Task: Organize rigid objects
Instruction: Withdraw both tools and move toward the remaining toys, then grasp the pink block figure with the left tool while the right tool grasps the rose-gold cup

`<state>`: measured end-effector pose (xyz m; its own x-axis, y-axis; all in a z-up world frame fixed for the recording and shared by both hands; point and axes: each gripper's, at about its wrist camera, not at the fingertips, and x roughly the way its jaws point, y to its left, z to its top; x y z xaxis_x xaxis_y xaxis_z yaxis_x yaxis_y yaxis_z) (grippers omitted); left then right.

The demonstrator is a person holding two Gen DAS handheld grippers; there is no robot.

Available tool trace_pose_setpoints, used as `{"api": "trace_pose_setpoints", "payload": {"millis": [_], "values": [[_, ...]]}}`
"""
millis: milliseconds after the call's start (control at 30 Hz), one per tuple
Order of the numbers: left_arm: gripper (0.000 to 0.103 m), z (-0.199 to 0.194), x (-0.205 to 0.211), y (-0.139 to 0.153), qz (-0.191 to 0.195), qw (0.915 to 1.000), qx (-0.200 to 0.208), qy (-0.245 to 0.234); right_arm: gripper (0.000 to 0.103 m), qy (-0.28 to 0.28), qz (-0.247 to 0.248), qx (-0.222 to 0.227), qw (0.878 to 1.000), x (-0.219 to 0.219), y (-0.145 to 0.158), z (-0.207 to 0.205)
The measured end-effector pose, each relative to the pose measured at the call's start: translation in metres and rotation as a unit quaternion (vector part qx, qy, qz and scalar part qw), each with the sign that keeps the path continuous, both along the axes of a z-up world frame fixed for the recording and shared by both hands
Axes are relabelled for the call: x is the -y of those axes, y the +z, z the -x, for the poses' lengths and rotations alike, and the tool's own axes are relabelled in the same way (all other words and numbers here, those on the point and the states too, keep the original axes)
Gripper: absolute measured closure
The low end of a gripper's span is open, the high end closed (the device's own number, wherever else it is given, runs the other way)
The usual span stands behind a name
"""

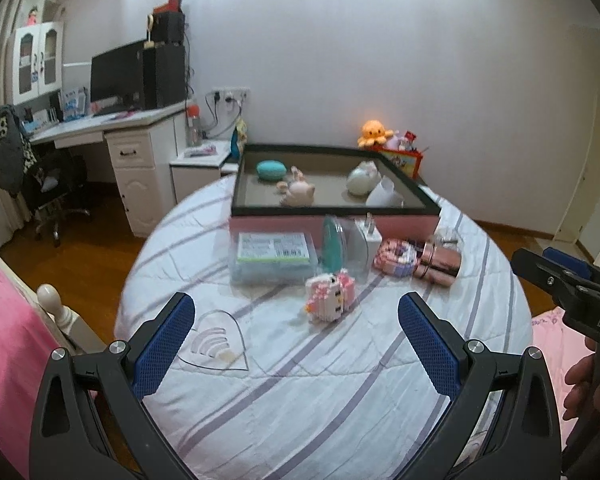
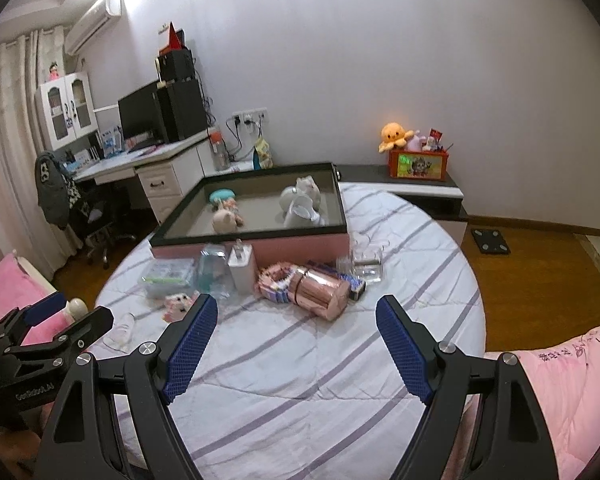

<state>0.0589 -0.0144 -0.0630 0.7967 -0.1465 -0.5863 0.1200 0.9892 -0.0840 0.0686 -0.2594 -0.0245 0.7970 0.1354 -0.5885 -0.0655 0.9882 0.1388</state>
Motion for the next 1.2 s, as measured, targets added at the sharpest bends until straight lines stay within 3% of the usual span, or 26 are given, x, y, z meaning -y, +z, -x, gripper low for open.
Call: {"api": "trace_pose_setpoints", "payload": {"millis": [367, 567, 633, 700, 733, 800, 867, 1033, 1200], "values": [[0.0, -0.063, 0.028, -0.058, -0.008, 0.9968, -0.079, 0.003, 0.02, -0.008, 0.026, -0.073, 0.997, 0.014, -0.053, -0.05], [0.001, -0.091, 0.034, -0.072, -0.001, 0.9937, -0.112, 0.003, 0.02, 0.0, 0.039, -0.091, 0.995, 0.017, -0.066, -0.079], [0.005, -0.096, 0.035, -0.073, -0.001, 0.9931, -0.117, 0.001, 0.02, 0.007, 0.042, -0.096, 0.994, 0.016, -0.07, -0.087], [0.024, -0.1, 0.035, -0.077, 0.007, 0.9915, -0.13, -0.008, 0.02, 0.015, 0.045, -0.102, 0.994, 0.013, -0.074, -0.095], [0.025, -0.099, 0.034, -0.077, 0.008, 0.9917, -0.128, -0.009, 0.02, 0.018, 0.048, -0.103, 0.993, 0.012, -0.076, -0.098], [0.042, -0.095, 0.032, -0.075, 0.017, 0.9922, -0.123, -0.016, 0.02, 0.024, 0.052, -0.107, 0.993, 0.009, -0.079, -0.103], [0.049, -0.092, 0.03, -0.075, 0.018, 0.9927, -0.118, -0.015, 0.02, 0.028, 0.051, -0.109, 0.992, 0.008, -0.081, -0.108], [0.049, -0.084, 0.023, -0.071, 0.03, 0.993, -0.112, -0.023, 0.024, 0.043, 0.051, -0.115, 0.991, 0.002, -0.087, -0.117], [0.049, -0.08, 0.021, -0.066, 0.031, 0.9938, -0.104, -0.023, 0.034, 0.05, 0.051, -0.105, 0.992, 0.0, -0.085, -0.109]]}}
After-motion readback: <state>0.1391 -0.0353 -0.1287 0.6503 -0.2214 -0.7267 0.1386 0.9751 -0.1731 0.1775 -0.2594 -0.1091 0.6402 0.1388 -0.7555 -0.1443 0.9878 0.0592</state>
